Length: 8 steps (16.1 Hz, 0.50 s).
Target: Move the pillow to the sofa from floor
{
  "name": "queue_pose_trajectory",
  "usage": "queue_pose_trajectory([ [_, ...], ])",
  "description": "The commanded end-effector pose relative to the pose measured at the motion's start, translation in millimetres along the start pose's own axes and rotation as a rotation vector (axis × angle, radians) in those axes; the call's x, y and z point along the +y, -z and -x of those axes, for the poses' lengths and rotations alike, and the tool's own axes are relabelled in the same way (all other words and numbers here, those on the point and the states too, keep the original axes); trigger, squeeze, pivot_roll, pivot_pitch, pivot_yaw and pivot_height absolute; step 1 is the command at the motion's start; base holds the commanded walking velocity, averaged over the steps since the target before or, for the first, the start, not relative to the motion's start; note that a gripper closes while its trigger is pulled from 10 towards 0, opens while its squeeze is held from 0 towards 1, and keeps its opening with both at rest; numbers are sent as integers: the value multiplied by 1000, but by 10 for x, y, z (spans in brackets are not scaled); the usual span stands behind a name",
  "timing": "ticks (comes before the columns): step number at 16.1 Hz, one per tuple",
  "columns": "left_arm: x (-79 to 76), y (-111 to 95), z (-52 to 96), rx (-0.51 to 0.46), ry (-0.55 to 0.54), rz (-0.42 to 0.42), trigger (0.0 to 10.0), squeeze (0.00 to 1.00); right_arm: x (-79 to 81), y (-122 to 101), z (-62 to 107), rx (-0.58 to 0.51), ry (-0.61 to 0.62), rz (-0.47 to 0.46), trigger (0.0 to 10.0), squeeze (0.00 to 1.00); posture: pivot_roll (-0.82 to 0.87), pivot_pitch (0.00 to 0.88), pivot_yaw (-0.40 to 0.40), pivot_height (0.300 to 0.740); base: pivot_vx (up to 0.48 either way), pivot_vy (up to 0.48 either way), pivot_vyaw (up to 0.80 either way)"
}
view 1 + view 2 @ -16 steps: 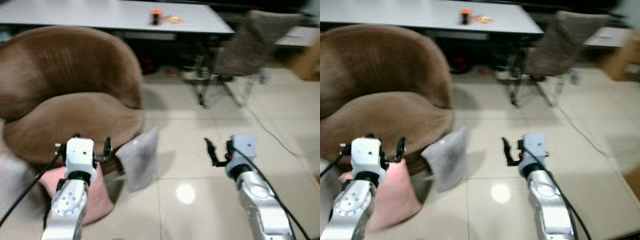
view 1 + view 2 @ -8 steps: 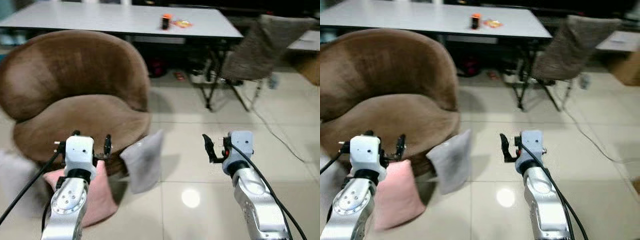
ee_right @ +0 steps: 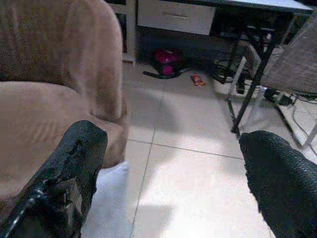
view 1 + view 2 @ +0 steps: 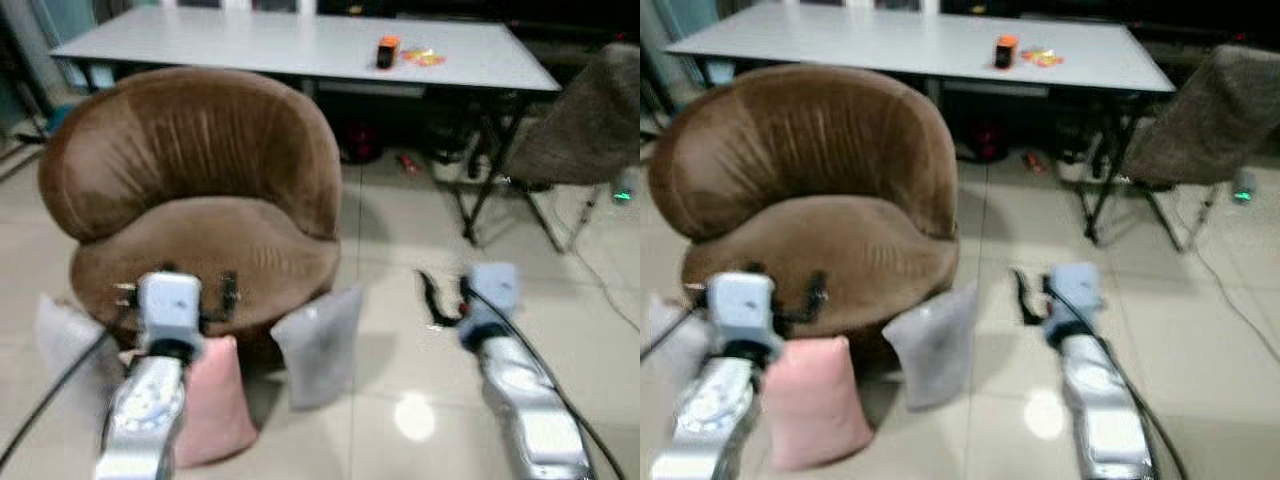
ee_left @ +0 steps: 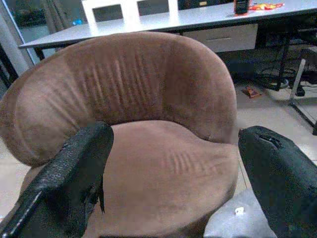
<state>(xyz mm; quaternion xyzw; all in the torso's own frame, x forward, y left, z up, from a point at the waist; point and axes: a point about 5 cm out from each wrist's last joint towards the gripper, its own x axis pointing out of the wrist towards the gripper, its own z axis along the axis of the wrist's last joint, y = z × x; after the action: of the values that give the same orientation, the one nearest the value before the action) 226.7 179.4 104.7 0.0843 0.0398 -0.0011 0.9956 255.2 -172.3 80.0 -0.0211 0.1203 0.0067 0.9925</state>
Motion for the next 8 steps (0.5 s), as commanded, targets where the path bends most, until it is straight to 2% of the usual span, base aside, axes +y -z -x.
queue_pose_trajectory([
  [1,74,-12,1,-2,-18,-20,10000,749,84,-81,-27,-27,-25,-5,10000,1000,-84,0,-31,740,394,0,0],
  [2,87,-14,-4,-3,-23,-22,10000,749,83,-97,-41,-33,-34,-12,10000,690,-80,0,-38,740,390,0,0],
  [3,93,-10,0,-2,-27,-22,10000,745,83,-112,-52,-40,-39,-7,10000,333,-80,0,-39,740,394,0,0],
  [5,99,-5,5,-2,-33,-24,10000,745,89,-130,-70,-45,-44,-3,10000,0,-77,0,-43,740,394,0,0],
  [8,104,-3,7,-2,-37,-30,10000,745,109,-134,-97,-39,-55,-7,10000,0,-68,0,-48,740,391,0,0],
])
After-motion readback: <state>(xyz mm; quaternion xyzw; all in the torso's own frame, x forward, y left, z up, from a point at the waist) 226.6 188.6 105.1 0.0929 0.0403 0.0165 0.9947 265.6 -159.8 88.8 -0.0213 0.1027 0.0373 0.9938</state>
